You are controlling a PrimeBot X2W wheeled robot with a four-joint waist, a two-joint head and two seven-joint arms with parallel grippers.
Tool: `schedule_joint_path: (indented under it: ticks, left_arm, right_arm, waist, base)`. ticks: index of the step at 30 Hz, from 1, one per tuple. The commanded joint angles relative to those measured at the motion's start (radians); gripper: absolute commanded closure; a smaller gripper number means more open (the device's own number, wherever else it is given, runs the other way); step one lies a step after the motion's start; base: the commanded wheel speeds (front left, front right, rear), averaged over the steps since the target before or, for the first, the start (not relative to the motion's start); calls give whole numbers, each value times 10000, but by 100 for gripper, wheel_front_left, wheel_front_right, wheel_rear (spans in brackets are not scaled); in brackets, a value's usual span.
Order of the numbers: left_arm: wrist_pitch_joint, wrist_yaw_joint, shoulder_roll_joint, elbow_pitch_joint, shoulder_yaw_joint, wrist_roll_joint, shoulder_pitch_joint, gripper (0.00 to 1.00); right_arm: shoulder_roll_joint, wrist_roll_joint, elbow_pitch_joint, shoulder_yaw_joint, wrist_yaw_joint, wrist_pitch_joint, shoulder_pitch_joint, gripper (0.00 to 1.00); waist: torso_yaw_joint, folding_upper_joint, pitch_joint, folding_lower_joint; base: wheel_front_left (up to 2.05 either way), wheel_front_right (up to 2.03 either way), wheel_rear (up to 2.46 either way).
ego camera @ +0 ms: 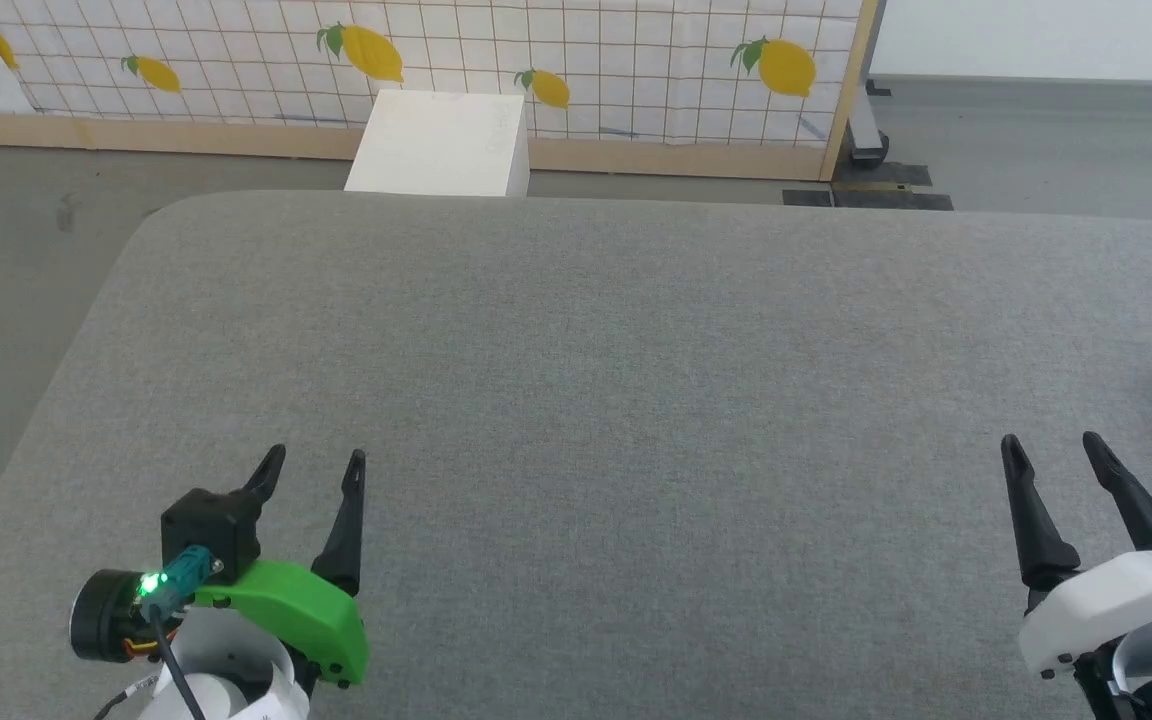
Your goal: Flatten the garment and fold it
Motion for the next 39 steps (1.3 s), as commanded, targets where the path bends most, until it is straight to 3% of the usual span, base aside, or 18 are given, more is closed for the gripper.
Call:
schedule_joint_path:
  ticks: [1, 5, 6, 39]
  left_arm:
    - [23, 14, -12, -14, 12, -83, 1, 0]
    - [30, 35, 6, -50, 29, -121, 2, 0]
    - [12, -1, 3, -29, 15, -13, -1, 100]
    - [32, -542, -932, 145, 937, 1103, 168, 100]
  right_arm:
    - [33, -47, -81, 25, -15, 20, 40, 0]
    - [67, -43, -79, 20, -15, 33, 57, 0]
    - [23, -1, -11, 12, 0, 4, 0, 100]
    - [220, -422, 185, 297, -2, -281, -91, 100]
  waist:
    - [-9, 0, -11, 1]
    - [-32, 0, -54, 1]
    - [-32, 0, -57, 1]
    - [-76, 0, -38, 1]
  base:
    - [0, 0, 0]
    - [0, 0, 0]
    - [0, 0, 0]
    - [0, 0, 0]
